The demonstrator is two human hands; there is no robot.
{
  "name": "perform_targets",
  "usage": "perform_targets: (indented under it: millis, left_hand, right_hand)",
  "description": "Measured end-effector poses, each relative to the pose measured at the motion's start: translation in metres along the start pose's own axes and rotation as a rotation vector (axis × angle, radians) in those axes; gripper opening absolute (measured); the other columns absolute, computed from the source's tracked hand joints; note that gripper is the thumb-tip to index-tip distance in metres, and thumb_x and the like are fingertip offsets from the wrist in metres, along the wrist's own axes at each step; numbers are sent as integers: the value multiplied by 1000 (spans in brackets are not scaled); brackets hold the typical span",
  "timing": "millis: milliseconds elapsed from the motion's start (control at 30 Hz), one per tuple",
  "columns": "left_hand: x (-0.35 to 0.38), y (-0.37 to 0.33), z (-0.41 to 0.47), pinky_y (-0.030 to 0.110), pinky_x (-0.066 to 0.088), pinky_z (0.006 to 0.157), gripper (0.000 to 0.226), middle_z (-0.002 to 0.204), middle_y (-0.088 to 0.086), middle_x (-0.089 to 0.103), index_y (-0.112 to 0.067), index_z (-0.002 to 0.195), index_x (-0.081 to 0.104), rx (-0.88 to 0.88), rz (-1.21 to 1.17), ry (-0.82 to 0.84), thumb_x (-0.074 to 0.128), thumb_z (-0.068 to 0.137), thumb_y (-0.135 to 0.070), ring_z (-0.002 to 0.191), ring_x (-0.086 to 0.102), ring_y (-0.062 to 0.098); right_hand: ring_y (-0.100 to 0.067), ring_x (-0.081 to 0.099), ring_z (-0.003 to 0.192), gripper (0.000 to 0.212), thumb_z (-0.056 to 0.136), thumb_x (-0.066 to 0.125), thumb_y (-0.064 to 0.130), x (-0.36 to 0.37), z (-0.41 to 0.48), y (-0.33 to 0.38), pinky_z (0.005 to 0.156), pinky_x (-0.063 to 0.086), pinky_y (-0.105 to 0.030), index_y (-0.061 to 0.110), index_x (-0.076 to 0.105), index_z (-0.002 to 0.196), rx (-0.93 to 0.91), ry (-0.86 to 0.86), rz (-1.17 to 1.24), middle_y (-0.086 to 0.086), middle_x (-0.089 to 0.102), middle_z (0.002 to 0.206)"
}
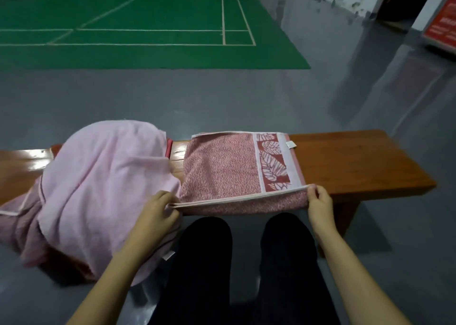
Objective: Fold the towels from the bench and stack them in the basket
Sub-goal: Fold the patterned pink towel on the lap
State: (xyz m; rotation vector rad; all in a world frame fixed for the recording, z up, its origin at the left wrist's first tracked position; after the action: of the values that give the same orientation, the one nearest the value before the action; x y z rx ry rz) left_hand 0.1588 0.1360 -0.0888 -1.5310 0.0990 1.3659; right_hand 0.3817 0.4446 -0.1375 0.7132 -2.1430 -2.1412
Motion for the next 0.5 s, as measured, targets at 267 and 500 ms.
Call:
perform_targets:
  millis: [267, 500]
  left_hand:
    - [1, -32, 12, 24, 45, 85, 20, 91, -9, 62, -25, 93, 58, -25, -395, -93, 54, 79, -39, 90, 59, 9]
    - [4, -57, 16, 4, 35, 77, 12, 85, -15, 59, -30, 88, 56, 110, -268, -68, 58, 80, -22, 85, 52, -7]
  right_hand:
    - [-33, 47, 119, 37, 90, 57, 8, -1, -20, 33, 105, 36, -42, 3, 51, 126, -174, -14, -349, -17, 49, 127]
    - [-8, 52, 111, 45, 83, 71, 24, 117, -130, 128, 96, 36, -15, 13, 55, 124, -574, 670, -216, 2, 59, 120]
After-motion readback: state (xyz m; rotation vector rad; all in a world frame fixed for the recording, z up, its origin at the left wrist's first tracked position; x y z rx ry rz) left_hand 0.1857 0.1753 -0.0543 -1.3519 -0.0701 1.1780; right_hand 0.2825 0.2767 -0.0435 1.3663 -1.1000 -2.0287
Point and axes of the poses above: each hand's wrist, its own z-axis towards the middle knuckle, its own x-axis out of the palm, y = z × x, the point moved 5 cm from there along z, towards the middle knuckle
